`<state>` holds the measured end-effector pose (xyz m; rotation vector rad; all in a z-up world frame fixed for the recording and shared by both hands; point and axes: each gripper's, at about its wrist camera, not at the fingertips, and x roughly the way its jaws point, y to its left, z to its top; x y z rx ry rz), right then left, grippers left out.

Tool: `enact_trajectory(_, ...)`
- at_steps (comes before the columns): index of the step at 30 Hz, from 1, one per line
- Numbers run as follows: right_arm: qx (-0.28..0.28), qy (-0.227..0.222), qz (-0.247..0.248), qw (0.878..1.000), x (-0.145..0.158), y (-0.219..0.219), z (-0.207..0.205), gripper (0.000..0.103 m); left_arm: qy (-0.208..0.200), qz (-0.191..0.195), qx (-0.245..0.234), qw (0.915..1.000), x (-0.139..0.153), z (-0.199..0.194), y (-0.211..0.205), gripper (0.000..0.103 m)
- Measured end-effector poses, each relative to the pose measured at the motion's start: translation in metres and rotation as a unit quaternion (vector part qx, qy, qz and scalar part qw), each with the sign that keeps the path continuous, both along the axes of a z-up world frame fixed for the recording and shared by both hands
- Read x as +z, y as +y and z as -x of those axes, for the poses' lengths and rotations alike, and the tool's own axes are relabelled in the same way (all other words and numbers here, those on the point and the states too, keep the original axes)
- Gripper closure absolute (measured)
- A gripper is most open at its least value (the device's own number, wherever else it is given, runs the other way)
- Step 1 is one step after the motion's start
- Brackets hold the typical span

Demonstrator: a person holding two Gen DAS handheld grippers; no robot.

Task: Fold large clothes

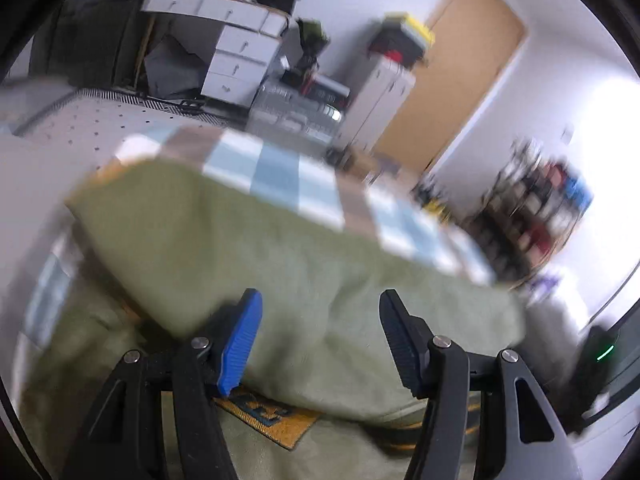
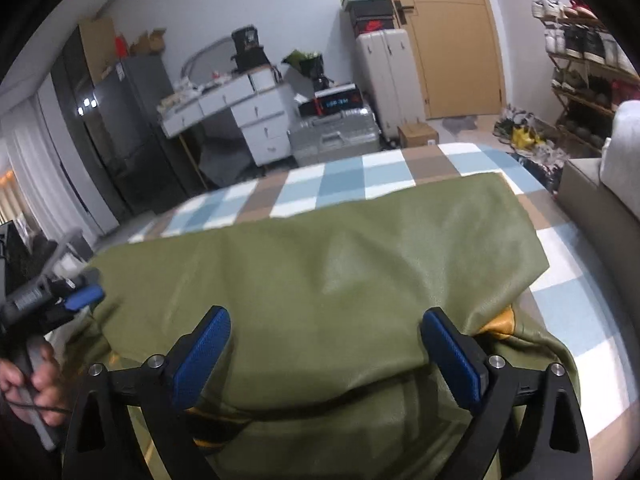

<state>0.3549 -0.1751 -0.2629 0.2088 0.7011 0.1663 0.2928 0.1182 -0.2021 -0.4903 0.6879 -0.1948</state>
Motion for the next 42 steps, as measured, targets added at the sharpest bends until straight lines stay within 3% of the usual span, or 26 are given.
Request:
enact_trajectory(3, 0.002, -0.001, -0.023, 1.0, 0.0, -0.006, 0.001, 0.005, -0.025, -0.062, 0.041, 0.9969, 0.038, -0.003, 0.02, 0.028)
enact_trajectory(5, 0.003, -0.007, -0.039, 0.999, 0.001, -0.01, 0.005, 0.005, -0.029, -0.111, 0.027, 0.993, 0.054, -0.017, 0.025, 0.027)
enact_trajectory(7, 0.0, -0.018, -0.057, 0.998, 0.001, -0.017, 0.007, 0.005, 0.008, -0.151, 0.002, 0.9885, 0.056, -0.043, 0.027, 0.027)
enact_trajectory(9, -0.006, -0.027, -0.085, 0.996, 0.002, -0.027, 0.011, 0.005, 0.042, -0.169, -0.021, 0.9845, 0.047, -0.061, 0.024, 0.027)
enact_trajectory(11, -0.013, -0.025, -0.118, 0.993, -0.002, -0.039, 0.009, 0.005, 0.086, -0.162, -0.052, 0.9816, 0.024, -0.08, 0.022, 0.027)
enact_trajectory(13, -0.015, -0.019, -0.15, 0.988, -0.006, -0.049, 0.007, 0.005, 0.156, -0.146, -0.072, 0.9741, -0.017, -0.094, 0.02, 0.029)
enact_trajectory(15, -0.015, -0.019, -0.174, 0.984, -0.008, -0.055, 0.009, 0.005, 0.182, -0.171, -0.08, 0.965, -0.047, -0.095, 0.013, 0.028)
enact_trajectory(17, -0.014, -0.019, -0.177, 0.984, -0.007, -0.055, 0.012, 0.005, 0.167, -0.184, -0.076, 0.9657, -0.047, -0.094, 0.007, 0.028)
enact_trajectory(21, -0.015, -0.01, -0.158, 0.987, -0.007, -0.049, 0.008, 0.005, 0.192, -0.186, -0.049, 0.9623, -0.026, -0.09, 0.003, 0.029)
enact_trajectory(23, -0.015, -0.009, -0.157, 0.987, -0.007, -0.049, 0.008, 0.005, 0.16, -0.194, -0.075, 0.9651, -0.004, -0.083, -0.014, 0.029)
enact_trajectory(26, -0.015, -0.008, -0.161, 0.987, -0.009, -0.053, 0.007, 0.005, 0.104, -0.237, -0.114, 0.9591, 0.014, -0.07, -0.052, 0.028)
enact_trajectory(28, -0.015, -0.009, -0.162, 0.987, -0.009, -0.054, 0.007, 0.005, 0.115, -0.25, -0.147, 0.9501, -0.001, -0.07, -0.077, 0.028)
enact_trajectory(30, -0.015, -0.009, -0.163, 0.986, -0.009, -0.054, 0.007, 0.005, 0.166, -0.25, -0.164, 0.9396, -0.037, -0.078, -0.087, 0.027)
enact_trajectory(32, -0.014, -0.01, -0.165, 0.986, -0.01, -0.055, 0.007, 0.005, 0.13, -0.292, -0.153, 0.9349, -0.05, -0.07, -0.095, 0.025)
enact_trajectory(38, -0.016, -0.006, -0.167, 0.986, -0.01, -0.056, 0.006, 0.005, 0.136, -0.248, -0.161, 0.9457, -0.021, -0.041, -0.076, 0.026)
enact_trajectory(42, -0.017, -0.009, -0.17, 0.985, -0.009, -0.057, 0.007, 0.005, 0.054, -0.208, -0.165, 0.9627, 0.024, 0.012, -0.064, 0.026)
